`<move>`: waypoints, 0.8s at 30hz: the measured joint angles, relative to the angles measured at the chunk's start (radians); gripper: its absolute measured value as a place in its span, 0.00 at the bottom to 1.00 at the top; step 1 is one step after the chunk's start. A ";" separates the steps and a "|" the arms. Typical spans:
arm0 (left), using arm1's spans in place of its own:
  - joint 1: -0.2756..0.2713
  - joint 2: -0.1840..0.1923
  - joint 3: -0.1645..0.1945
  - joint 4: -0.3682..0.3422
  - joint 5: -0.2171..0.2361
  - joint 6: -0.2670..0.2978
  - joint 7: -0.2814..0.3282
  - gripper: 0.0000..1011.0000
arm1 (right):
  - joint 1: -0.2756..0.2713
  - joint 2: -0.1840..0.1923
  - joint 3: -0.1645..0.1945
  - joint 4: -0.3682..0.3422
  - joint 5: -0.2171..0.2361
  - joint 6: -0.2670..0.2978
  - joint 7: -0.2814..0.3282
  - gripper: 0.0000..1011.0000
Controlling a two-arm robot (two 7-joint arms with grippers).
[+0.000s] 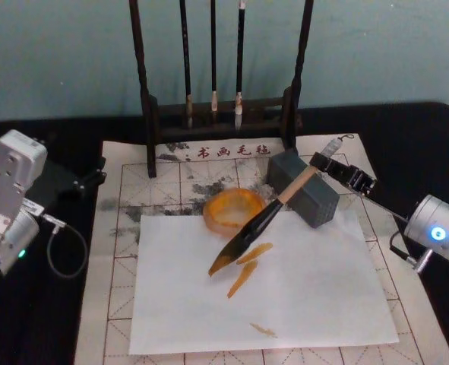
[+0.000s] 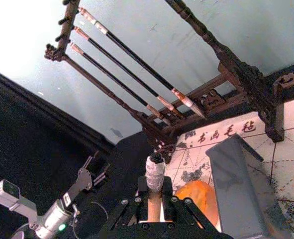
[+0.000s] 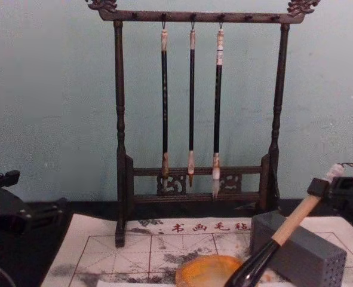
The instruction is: Pick up the brush from the inkstone, write on the paper, then place the brush back to its original position.
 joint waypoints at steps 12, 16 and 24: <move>0.000 0.000 0.000 0.000 0.000 0.000 0.000 0.99 | 0.017 0.019 -0.037 0.005 0.003 -0.010 0.015 0.18; 0.000 0.000 0.000 0.000 0.000 0.000 0.000 0.99 | 0.022 0.024 -0.048 0.007 0.004 -0.015 0.015 0.18; 0.000 0.000 0.000 0.000 0.000 0.000 0.000 0.99 | 0.033 0.033 -0.071 0.010 0.005 -0.025 0.014 0.18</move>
